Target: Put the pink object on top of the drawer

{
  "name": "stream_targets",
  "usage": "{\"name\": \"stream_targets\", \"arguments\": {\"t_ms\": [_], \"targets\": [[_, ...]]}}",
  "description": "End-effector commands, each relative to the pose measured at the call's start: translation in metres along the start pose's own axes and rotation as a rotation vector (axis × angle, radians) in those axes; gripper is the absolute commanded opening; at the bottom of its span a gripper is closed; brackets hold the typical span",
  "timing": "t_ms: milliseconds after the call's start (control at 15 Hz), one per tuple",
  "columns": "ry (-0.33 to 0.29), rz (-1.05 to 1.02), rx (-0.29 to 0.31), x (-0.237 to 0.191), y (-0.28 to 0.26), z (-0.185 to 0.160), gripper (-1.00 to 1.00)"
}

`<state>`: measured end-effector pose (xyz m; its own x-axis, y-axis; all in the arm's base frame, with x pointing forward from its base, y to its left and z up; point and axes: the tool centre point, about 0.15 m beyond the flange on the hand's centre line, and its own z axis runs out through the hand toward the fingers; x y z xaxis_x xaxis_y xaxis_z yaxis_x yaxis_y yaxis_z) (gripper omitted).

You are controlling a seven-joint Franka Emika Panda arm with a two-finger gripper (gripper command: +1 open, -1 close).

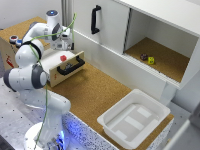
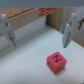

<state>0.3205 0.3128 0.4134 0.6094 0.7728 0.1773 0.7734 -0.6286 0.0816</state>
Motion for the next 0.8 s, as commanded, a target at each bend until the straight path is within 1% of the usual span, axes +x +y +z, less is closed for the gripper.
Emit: {"name": "stream_targets", "arguments": {"t_ms": [0,67,267,333,400,667,733], "targets": [[-0.225,-0.241,-0.026,0.041,-0.014,0.045,1.0],[-0.216,-0.282,-0.008,0.038,-0.009,0.047,1.0],[-0.198,-0.34,-0.018,0.024,0.008,0.06,1.0],[-0.187,-0.352,-0.01,0.019,0.016,0.063,1.0],[-0.174,-0.366,0.013,0.016,0.026,0.068,1.0],[-0.153,-0.399,0.064,0.007,0.05,0.081,1.0],[-0.147,-0.402,0.068,0.006,0.054,0.084,1.0]]}}
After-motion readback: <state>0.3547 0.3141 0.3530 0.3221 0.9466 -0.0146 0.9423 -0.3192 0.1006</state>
